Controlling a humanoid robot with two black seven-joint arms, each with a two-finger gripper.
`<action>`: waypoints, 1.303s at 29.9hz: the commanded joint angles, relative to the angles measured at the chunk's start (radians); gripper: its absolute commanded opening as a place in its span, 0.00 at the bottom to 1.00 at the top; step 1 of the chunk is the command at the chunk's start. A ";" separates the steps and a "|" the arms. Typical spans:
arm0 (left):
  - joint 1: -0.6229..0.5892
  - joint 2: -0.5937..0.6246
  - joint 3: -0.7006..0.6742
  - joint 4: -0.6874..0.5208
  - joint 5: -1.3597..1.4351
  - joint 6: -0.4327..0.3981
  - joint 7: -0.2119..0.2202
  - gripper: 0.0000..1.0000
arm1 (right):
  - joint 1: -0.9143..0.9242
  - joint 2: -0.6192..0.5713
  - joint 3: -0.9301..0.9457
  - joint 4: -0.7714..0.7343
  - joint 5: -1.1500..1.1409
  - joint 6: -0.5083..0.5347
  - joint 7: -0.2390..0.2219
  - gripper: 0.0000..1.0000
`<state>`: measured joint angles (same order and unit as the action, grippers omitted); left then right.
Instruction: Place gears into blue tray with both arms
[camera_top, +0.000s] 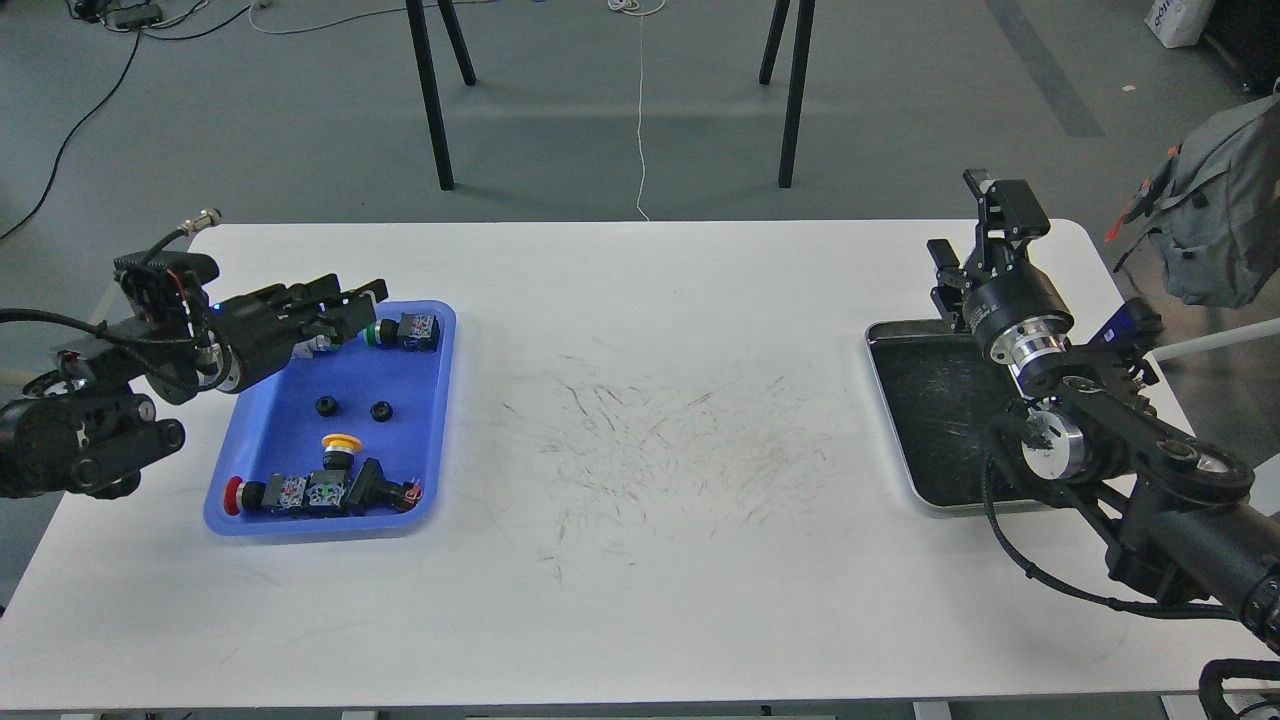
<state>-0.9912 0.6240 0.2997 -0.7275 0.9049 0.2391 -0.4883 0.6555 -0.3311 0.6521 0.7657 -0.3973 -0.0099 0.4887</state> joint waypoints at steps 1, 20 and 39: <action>0.014 0.002 -0.106 -0.001 -0.113 -0.075 0.000 0.79 | 0.001 0.000 0.000 0.001 0.000 0.001 0.000 0.95; 0.033 0.017 -0.367 0.097 -0.445 -0.357 0.000 0.97 | 0.032 -0.031 -0.005 0.095 0.003 -0.100 0.000 0.96; 0.051 -0.061 -0.501 0.243 -0.661 -0.728 0.000 1.00 | 0.058 -0.020 -0.045 0.132 0.181 -0.050 0.000 0.99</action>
<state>-0.9437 0.5783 -0.1898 -0.4874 0.2979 -0.4887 -0.4888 0.7148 -0.3511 0.6064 0.8811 -0.2807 -0.0880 0.4887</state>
